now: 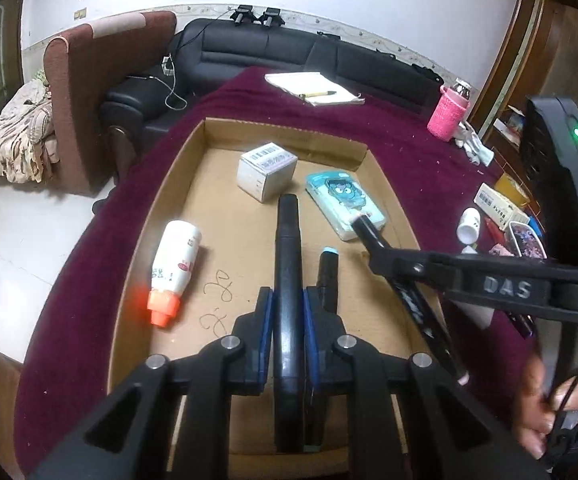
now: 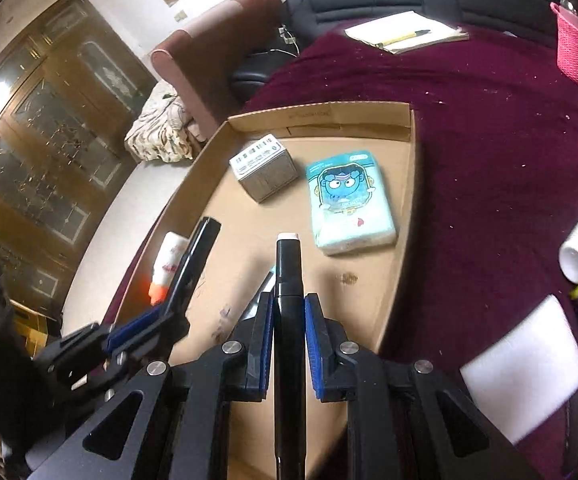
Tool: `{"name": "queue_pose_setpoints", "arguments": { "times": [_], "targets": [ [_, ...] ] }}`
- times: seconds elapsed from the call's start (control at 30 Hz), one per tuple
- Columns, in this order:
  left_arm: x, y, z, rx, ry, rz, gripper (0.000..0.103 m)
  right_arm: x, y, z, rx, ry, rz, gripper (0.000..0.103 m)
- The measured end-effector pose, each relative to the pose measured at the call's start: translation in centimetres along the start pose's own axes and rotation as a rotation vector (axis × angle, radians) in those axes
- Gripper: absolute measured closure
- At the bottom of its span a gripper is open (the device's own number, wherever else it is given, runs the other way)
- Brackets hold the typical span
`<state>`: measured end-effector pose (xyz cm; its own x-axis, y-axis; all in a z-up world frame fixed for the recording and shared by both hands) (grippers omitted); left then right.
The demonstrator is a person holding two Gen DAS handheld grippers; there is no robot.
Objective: Organize objects
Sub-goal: 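Lower both held black markers into the cardboard tray and release, then grasp the white foam block with the left gripper while the right gripper grasps a purple-capped black marker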
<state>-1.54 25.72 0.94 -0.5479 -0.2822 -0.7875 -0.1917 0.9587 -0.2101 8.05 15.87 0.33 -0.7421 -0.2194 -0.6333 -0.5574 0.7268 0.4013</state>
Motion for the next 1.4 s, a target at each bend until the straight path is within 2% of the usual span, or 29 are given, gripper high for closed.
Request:
{"name": "queue_pose_setpoints", "arguments": {
  "times": [0.2,0.53,0.63,0.7,0.77,0.87,1.0,1.13,1.23,1.4],
  "targets": [
    [0.4,-0.2,1.0,-0.006,0.021,0.007,0.089,-0.3,-0.5,1.3,0.031,0.004,0.008,0.085],
    [0.8,0.1,1.4,-0.027,0.040,-0.002,0.089,0.2,-0.7,1.6,0.029,0.033,0.012,0.084],
    [0.7,0.1,1.2,-0.024,0.041,-0.004,0.087,0.2,-0.8,1.4,0.019,0.036,0.021,0.074],
    [0.7,0.1,1.1,-0.029,0.042,-0.009,0.078,0.1,-0.6,1.0,0.010,0.026,0.017,0.063],
    [0.6,0.1,0.8,-0.037,0.040,-0.012,0.073,0.1,-0.6,0.3,0.005,0.011,0.020,0.062],
    [0.3,-0.4,0.0,-0.028,0.028,-0.005,0.072,0.3,-0.9,-1.4,-0.016,-0.006,0.018,0.062],
    [-0.3,-2.2,-1.3,0.003,0.003,0.027,0.072,0.7,-2.4,-5.0,-0.042,-0.052,0.015,0.062],
    [-0.4,-5.5,-2.1,0.072,-0.004,0.085,0.070,1.3,-6.1,-9.0,-0.044,-0.090,0.036,0.062],
    [0.0,-8.7,-1.7,0.127,0.013,0.146,0.061,1.6,-9.5,-11.8,-0.020,-0.120,0.049,0.062],
    [1.4,-14.1,0.0,0.189,0.063,0.225,0.048,2.6,-14.3,-14.7,0.012,-0.182,0.076,0.054]
  ]
}}
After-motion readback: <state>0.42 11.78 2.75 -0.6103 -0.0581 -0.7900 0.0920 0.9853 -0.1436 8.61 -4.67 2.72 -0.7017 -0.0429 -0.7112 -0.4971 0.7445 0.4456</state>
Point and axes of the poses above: each gripper's, at about its wrist camera, not at the fingertips, and z roughly the way its jaws point, y to its left, x to its underside, the point moved 5 cm from there along z, roughly the way its jaws point, and after that the axes turned 13 degrees about -y, right-handed, at the moved point
